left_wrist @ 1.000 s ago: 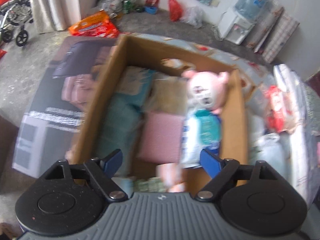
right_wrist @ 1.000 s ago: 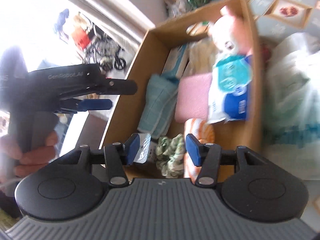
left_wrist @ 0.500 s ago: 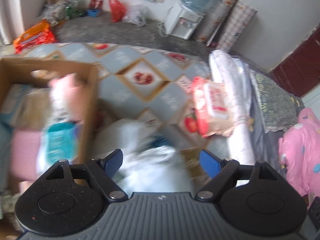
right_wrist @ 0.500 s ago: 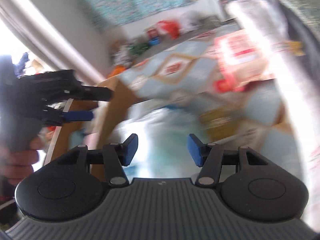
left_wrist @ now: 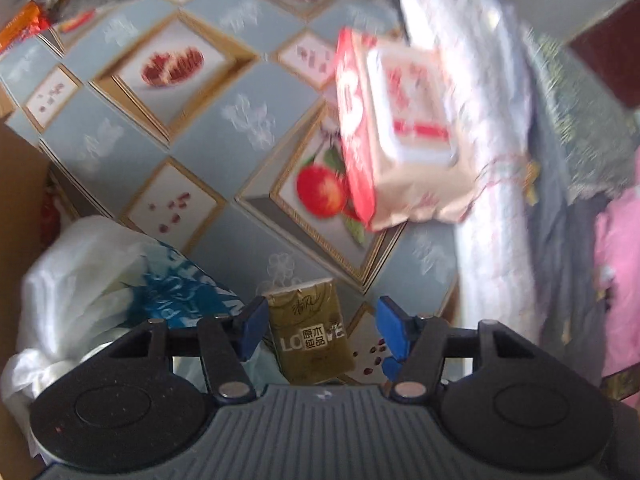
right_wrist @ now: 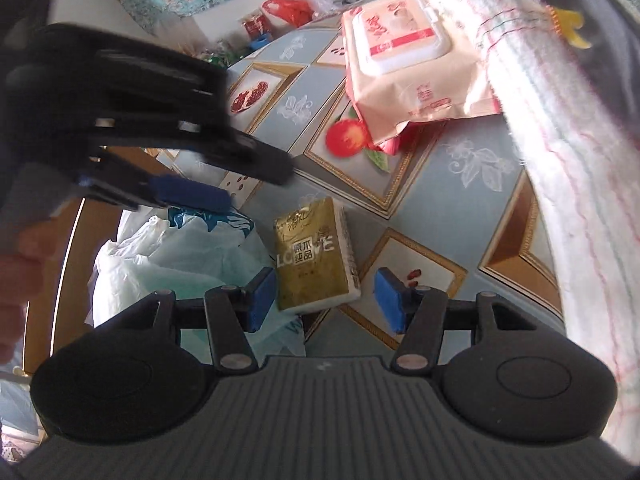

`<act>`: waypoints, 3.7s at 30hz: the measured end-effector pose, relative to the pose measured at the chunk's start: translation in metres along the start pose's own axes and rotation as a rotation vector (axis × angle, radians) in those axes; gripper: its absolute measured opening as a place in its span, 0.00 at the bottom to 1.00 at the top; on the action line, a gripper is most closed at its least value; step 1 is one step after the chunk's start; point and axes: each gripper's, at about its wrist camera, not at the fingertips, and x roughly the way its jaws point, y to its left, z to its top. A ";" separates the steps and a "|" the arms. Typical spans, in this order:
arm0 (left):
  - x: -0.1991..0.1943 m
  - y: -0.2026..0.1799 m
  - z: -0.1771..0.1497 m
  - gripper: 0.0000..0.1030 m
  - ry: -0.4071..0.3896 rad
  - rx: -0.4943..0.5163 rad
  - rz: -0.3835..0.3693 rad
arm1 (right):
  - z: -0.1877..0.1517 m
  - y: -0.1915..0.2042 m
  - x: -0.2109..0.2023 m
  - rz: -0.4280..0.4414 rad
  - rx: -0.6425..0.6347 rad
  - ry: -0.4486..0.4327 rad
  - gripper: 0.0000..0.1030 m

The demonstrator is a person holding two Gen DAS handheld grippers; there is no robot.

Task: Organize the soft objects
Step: 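Move both grippers back to the gold tissue pack on the table, then grasp the gold tissue pack with both grippers and lift it, then carry the tissue pack into the box beside the towel and open both grippers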

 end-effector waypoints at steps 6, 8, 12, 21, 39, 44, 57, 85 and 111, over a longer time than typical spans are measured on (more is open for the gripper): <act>0.027 0.002 0.009 0.58 0.068 -0.041 0.034 | 0.007 0.010 0.024 0.011 -0.044 0.047 0.53; 0.033 0.005 0.010 0.58 0.082 -0.060 0.028 | 0.008 0.012 0.031 -0.004 -0.060 0.055 0.53; 0.036 0.004 0.010 0.58 0.085 -0.069 0.023 | 0.010 0.008 0.038 -0.021 -0.056 0.077 0.47; 0.040 -0.008 0.014 0.62 0.085 -0.067 0.011 | 0.009 -0.004 0.028 -0.079 -0.005 0.074 0.45; 0.063 -0.013 0.009 0.69 0.126 -0.083 0.137 | 0.004 -0.005 0.026 -0.096 -0.014 0.056 0.47; 0.075 -0.021 0.008 0.59 0.156 -0.064 0.134 | 0.008 -0.005 0.025 -0.080 -0.036 0.038 0.49; 0.070 -0.014 0.014 0.56 0.150 -0.070 0.097 | 0.016 -0.004 0.040 -0.027 -0.110 0.069 0.59; -0.100 -0.001 -0.063 0.52 0.054 0.083 -0.187 | -0.037 0.112 -0.112 -0.164 -0.072 -0.114 0.45; -0.229 0.342 -0.165 0.61 -0.218 -0.383 -0.006 | -0.109 0.353 0.024 -0.113 -0.235 0.182 0.48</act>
